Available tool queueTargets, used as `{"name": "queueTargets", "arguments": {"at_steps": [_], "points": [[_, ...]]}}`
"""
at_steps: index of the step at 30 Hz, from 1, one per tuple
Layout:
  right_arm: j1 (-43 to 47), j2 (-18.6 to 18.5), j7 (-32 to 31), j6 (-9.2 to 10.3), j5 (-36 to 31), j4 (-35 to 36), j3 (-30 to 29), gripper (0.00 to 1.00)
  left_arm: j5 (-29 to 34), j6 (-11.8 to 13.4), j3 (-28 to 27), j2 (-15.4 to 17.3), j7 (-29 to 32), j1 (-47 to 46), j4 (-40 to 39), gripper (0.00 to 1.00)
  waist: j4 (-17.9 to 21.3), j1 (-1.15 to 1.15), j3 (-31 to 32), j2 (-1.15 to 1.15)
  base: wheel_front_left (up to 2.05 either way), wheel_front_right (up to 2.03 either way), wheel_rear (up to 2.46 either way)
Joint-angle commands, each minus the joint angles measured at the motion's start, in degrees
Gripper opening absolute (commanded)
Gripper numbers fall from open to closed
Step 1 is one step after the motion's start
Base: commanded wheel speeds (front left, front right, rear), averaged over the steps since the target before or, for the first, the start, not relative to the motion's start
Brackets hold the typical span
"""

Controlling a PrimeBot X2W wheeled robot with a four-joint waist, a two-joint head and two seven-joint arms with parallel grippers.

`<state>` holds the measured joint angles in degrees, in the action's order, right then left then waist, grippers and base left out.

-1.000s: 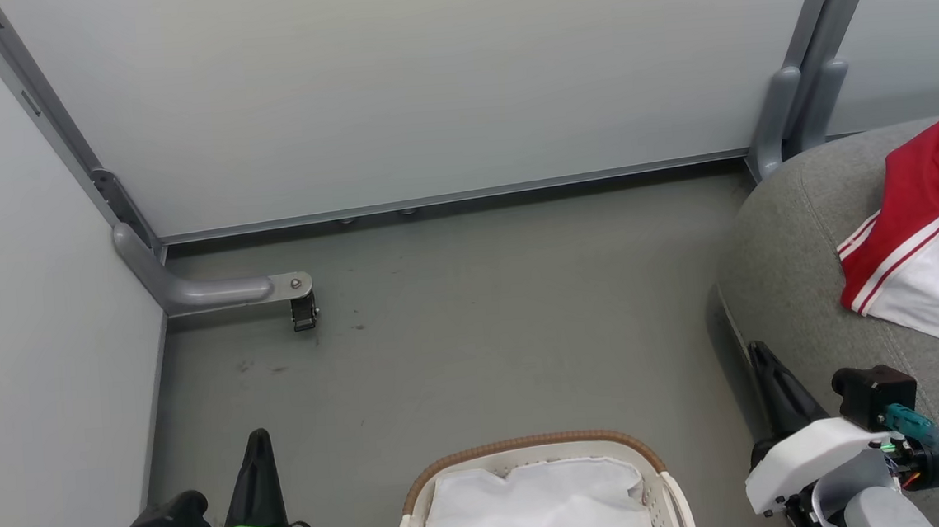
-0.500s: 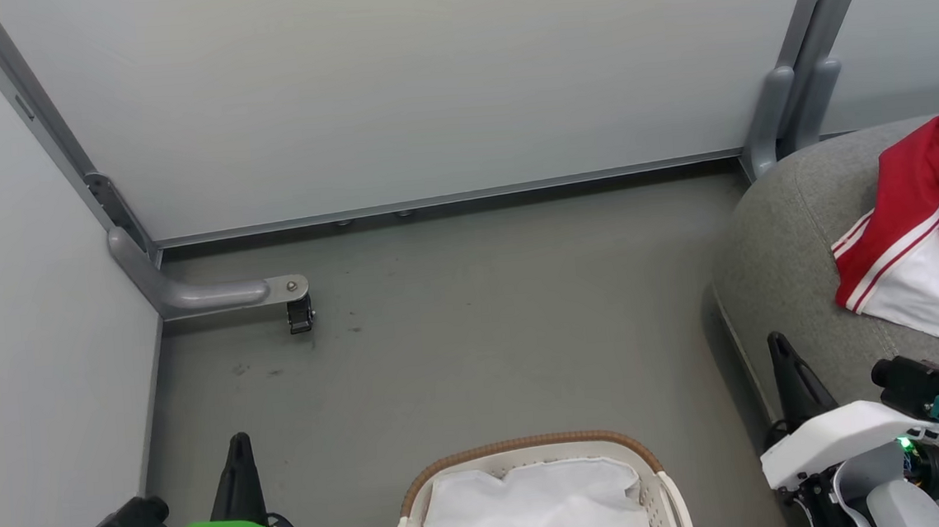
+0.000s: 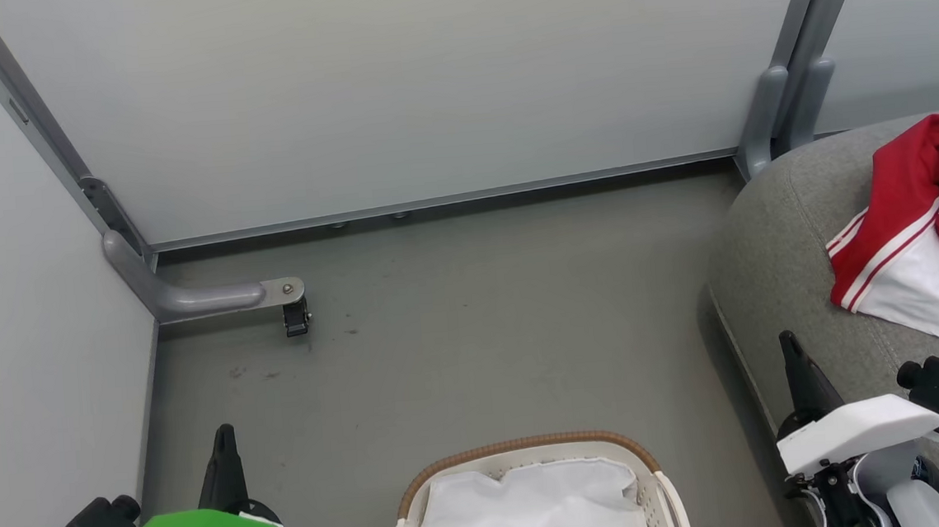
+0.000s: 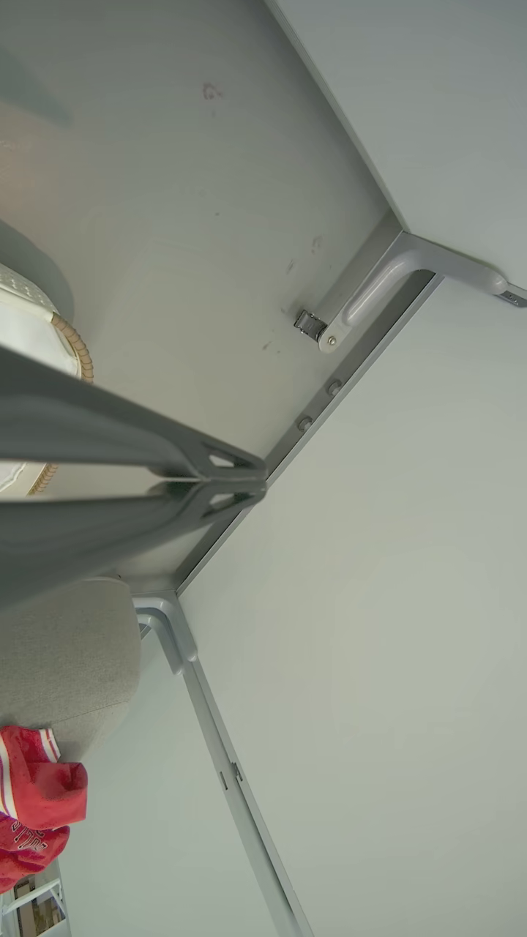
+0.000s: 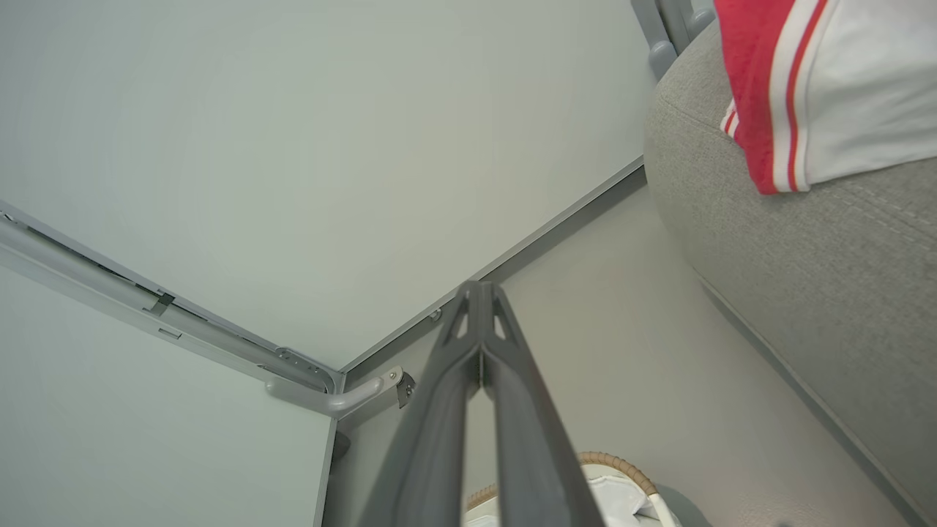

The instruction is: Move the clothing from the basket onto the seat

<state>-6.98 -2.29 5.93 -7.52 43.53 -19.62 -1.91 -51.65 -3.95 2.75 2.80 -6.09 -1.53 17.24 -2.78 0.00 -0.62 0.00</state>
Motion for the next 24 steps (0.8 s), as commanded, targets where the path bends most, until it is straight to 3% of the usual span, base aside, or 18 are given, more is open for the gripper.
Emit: {"name": "queueTargets", "arguments": {"at_steps": [1,24], "points": [[-0.28,-0.38,-0.53,0.01,2.06,1.12,-0.40,0.00,-1.85,-0.43,-0.59,0.34,0.41,-1.80,-0.80,0.00,0.04,0.00,0.01,0.00,0.00,0.00,0.00],[0.12,-0.52,-4.87,0.02,18.82,2.83,-1.96,0.00,-15.89,-1.64,-3.69,0.40,4.72,-3.03,-1.77,0.00,0.80,0.00,0.13,0.00,0.00,0.00,0.00]]}}
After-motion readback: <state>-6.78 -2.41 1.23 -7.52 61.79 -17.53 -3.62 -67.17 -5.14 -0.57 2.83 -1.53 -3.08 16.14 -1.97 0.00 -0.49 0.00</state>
